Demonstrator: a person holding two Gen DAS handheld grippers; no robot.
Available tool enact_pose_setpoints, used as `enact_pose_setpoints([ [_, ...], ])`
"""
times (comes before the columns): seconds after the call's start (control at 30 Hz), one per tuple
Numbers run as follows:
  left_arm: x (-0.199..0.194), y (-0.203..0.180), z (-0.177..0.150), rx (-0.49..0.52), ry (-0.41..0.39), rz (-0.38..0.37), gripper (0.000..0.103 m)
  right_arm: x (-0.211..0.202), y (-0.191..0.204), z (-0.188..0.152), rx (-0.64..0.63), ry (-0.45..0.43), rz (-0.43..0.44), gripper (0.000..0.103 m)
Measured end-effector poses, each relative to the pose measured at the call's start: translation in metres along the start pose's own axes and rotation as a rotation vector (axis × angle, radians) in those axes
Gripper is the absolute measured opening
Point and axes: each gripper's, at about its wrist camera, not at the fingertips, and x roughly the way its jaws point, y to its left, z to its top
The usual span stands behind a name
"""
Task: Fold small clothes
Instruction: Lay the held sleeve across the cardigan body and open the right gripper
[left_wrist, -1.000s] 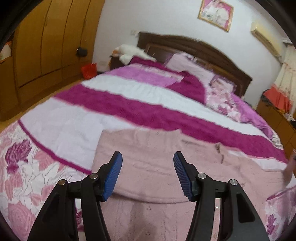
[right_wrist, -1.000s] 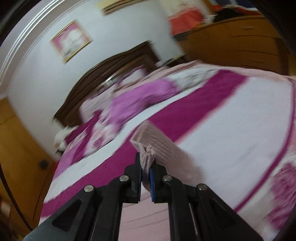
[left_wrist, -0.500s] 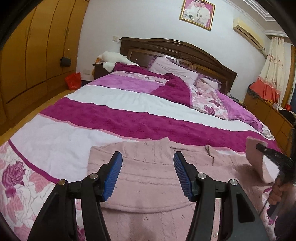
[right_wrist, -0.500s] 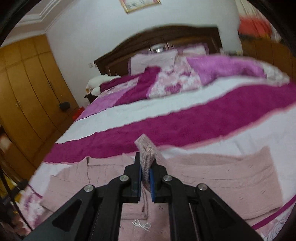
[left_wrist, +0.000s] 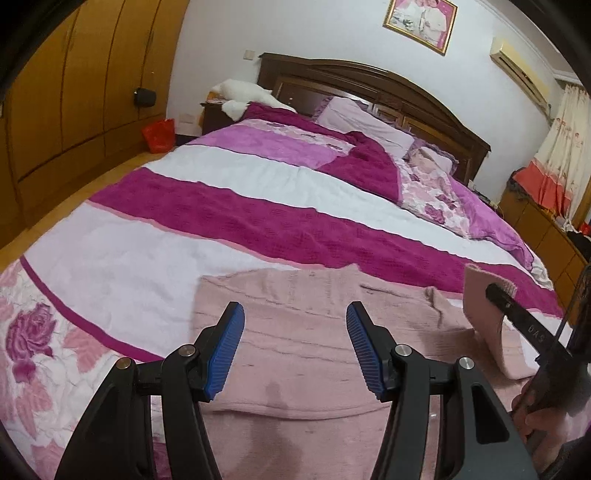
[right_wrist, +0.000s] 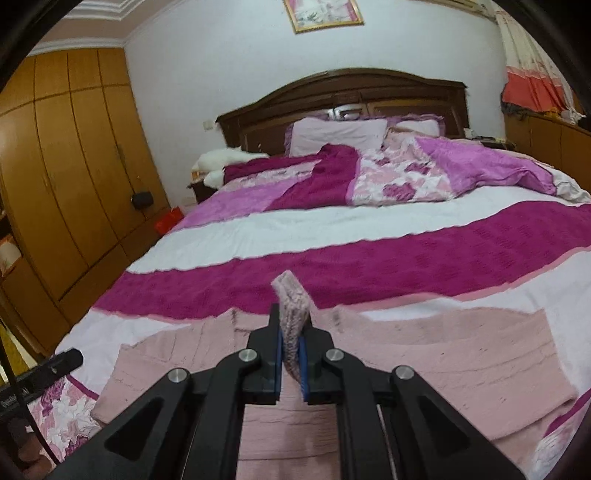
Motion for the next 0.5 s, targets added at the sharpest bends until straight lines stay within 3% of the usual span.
enact_pose_setpoints([
  [0.17, 0.005, 0.024, 0.005, 0.023, -0.003, 0.176, 0.034, 0.014, 0.031, -0.013, -0.027, 0.021, 0.041, 0.007],
  [0.5, 0.009, 0.043, 0.006, -0.024, 0.051, 0.170, 0.034, 0.045, 0.086, -0.029, -0.035, 0.046, 0.123, 0.007],
])
